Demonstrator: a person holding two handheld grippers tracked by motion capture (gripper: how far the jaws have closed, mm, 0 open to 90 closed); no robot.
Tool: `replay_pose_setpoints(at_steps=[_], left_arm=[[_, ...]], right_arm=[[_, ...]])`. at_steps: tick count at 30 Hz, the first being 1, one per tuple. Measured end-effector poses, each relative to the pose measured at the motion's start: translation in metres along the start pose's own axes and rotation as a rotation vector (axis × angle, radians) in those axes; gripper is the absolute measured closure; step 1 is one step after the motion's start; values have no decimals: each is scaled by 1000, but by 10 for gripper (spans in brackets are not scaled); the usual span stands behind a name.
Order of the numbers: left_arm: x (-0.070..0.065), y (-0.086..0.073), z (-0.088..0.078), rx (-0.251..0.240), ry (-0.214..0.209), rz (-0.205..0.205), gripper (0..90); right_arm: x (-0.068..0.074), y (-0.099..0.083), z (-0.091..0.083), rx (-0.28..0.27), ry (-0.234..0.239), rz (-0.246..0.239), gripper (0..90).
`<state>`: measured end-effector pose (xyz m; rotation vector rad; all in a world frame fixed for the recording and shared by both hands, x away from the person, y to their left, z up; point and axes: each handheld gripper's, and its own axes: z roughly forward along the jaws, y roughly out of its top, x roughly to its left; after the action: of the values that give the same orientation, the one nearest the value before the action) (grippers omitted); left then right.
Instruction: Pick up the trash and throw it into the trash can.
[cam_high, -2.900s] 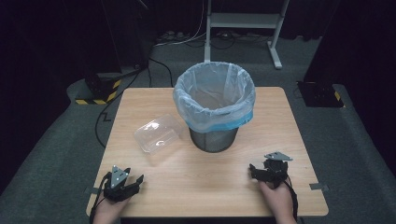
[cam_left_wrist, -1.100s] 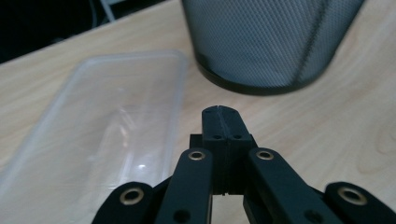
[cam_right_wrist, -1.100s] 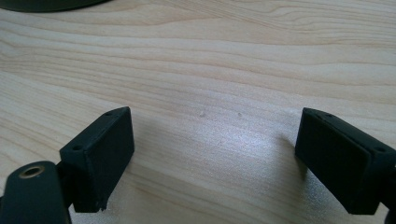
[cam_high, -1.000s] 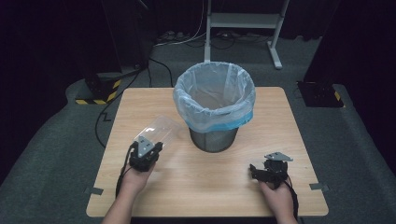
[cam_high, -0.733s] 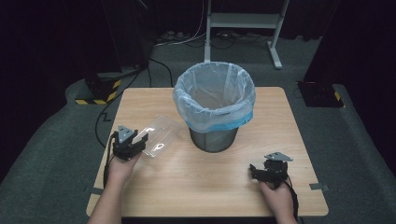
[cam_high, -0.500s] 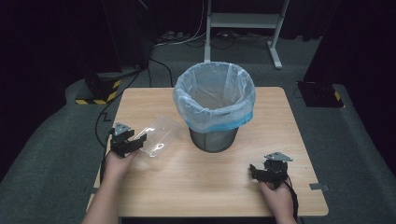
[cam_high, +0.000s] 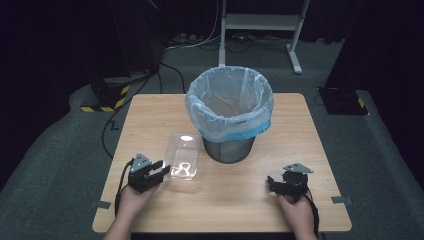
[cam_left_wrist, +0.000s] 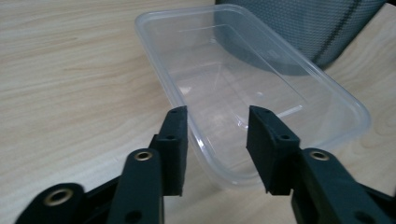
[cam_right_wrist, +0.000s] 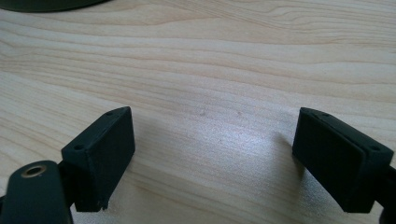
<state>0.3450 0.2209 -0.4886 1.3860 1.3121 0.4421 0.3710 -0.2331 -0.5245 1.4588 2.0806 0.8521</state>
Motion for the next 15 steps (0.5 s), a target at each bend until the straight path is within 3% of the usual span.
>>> replay_pose_setpoints(at_steps=[2, 5, 6, 7, 8, 9, 11, 15], left_arm=[[-3, -4, -7, -1, 0, 31, 614], [-7, -7, -14, -22, 11, 34, 618], [-7, -5, -17, -52, 22, 40, 574], [-7, -5, -17, -52, 22, 40, 548], [-6, -2, -17, -75, 24, 28, 522], [-3, 2, -16, -101, 29, 10, 510], [3, 10, -11, -133, 32, -21, 497], [10, 20, 14, -127, 25, -69, 483]], right_arm=[[0, 0, 0, 0, 0, -1, 127], [0, 0, 0, -2, 2, -5, 140], [2, 0, -2, -7, 12, -27, 173], [2, 0, -2, -7, 12, -27, 173], [7, -1, -5, -27, -10, -100, 231], [10, -2, -6, -53, -26, -130, 265], [12, -1, -9, -63, -8, -129, 284], [27, 10, -19, -120, 55, -116, 308]])
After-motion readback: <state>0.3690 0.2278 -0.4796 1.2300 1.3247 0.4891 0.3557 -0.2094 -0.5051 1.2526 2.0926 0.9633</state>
